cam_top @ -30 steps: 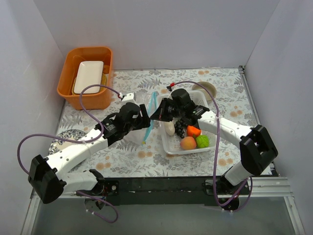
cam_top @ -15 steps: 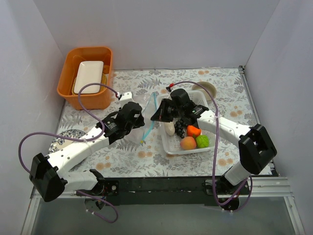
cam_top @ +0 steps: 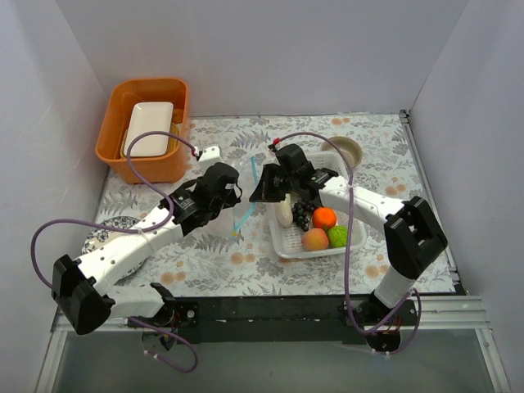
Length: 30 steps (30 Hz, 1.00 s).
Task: Place the food in the zip-top bag and seal the zipper
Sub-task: Open the zipper of the food storage bag.
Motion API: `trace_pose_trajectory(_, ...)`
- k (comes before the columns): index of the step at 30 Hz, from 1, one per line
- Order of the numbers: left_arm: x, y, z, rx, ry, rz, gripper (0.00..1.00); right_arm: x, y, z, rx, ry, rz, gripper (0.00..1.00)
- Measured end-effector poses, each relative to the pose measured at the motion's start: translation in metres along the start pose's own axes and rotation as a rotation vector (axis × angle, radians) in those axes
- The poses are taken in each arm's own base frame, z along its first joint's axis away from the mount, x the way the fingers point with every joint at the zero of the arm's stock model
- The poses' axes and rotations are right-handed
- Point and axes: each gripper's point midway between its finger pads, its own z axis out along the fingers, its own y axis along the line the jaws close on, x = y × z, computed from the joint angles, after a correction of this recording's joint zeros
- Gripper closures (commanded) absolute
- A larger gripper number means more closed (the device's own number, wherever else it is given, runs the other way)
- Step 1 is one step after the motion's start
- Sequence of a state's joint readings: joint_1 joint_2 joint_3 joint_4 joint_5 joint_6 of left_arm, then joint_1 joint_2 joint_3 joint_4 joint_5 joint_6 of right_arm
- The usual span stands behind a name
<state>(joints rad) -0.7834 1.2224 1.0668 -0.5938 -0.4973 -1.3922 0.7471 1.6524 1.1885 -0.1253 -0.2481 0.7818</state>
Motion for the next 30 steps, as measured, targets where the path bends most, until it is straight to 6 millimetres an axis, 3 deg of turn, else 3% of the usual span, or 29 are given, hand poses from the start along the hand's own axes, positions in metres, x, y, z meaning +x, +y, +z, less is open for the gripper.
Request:
trace_pose_trajectory(5, -0.015, 0.008, -0.009, -0.055, -0.033, -0.003, 1.0, -0.004, -0.019, 0.02, 0.08, 0.045, -0.023, 0.99)
trace_pose_trajectory(9, -0.017, 0.02, -0.016, -0.099, -0.037, -0.003, 1.0, 0.001, -0.041, 0.026, 0.141, 0.087, -0.028, 0.99)
trace_pose_trajectory(15, -0.01, 0.037, -0.02, -0.168, -0.023, -0.007, 1.0, -0.002, -0.045, 0.026, 0.161, 0.099, -0.075, 0.98)
trace_pose_trajectory(17, -0.008, 0.039, -0.021, -0.169, -0.021, -0.009, 1.0, 0.0, -0.044, 0.026, 0.15, 0.11, -0.098, 0.92)
trace_pose_trajectory(20, -0.007, 0.04, -0.021, -0.171, -0.019, -0.014, 1.0, 0.001, -0.042, 0.025, 0.132, 0.121, -0.12, 0.68)
trace_pose_trajectory(23, -0.002, 0.041, -0.018, -0.176, -0.009, -0.011, 1.0, -0.001, -0.034, 0.021, 0.099, 0.117, -0.151, 0.59)
trace_pose_trajectory(24, -0.001, 0.041, -0.017, -0.173, -0.006, -0.011, 1.0, -0.003, -0.031, 0.018, 0.09, 0.107, -0.164, 0.47)
trace_pose_trajectory(27, 0.004, 0.041, -0.014, -0.168, 0.003, -0.011, 1.0, -0.01, -0.02, 0.003, 0.071, 0.068, -0.191, 0.38)
trace_pose_trajectory(30, 0.01, 0.042, -0.012, -0.165, 0.014, -0.011, 1.0, -0.021, -0.01, -0.015, 0.069, 0.006, -0.224, 0.36)
